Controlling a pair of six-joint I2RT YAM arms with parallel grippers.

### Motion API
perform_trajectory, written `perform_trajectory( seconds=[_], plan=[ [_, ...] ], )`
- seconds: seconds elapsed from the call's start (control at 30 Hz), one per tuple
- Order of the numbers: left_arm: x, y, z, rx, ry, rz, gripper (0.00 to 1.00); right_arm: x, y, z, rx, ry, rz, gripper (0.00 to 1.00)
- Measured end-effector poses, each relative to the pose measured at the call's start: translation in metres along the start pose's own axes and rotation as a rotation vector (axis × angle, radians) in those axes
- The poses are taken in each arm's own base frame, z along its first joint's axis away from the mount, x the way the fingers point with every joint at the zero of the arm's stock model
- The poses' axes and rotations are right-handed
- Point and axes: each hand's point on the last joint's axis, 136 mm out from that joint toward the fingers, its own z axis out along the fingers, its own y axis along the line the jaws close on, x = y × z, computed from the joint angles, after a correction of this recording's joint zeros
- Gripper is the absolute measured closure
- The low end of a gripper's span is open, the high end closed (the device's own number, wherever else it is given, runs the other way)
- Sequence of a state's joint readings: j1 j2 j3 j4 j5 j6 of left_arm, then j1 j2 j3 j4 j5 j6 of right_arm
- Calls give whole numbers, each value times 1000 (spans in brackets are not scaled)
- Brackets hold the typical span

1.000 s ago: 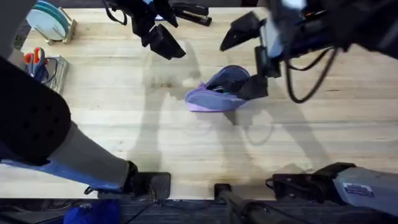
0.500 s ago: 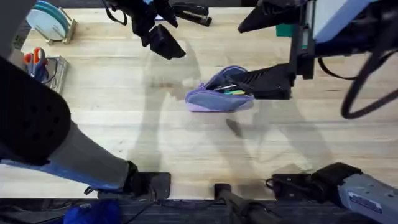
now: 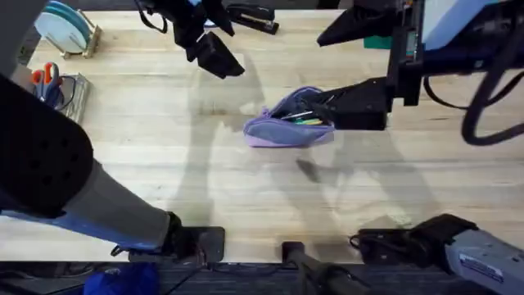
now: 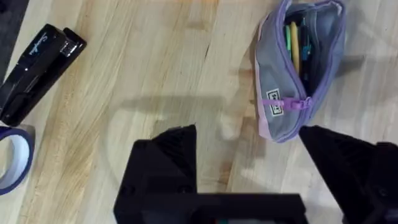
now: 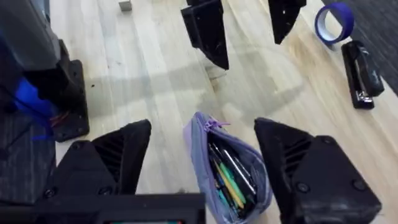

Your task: Unzip the bag, pick up the pens from the table one at a time and place them inside, then zip the bag closed.

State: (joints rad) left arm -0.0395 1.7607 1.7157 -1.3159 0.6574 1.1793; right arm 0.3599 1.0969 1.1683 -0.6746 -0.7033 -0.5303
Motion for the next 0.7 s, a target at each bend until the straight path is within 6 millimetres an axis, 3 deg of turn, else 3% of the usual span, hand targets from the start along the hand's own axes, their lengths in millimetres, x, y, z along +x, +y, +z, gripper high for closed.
perform_trajectory(
  seconds=[0.7],
  plan=[
    [-2, 5, 0, -19, -8, 16, 7, 10, -5, 0, 35, 46, 57, 5]
  ],
)
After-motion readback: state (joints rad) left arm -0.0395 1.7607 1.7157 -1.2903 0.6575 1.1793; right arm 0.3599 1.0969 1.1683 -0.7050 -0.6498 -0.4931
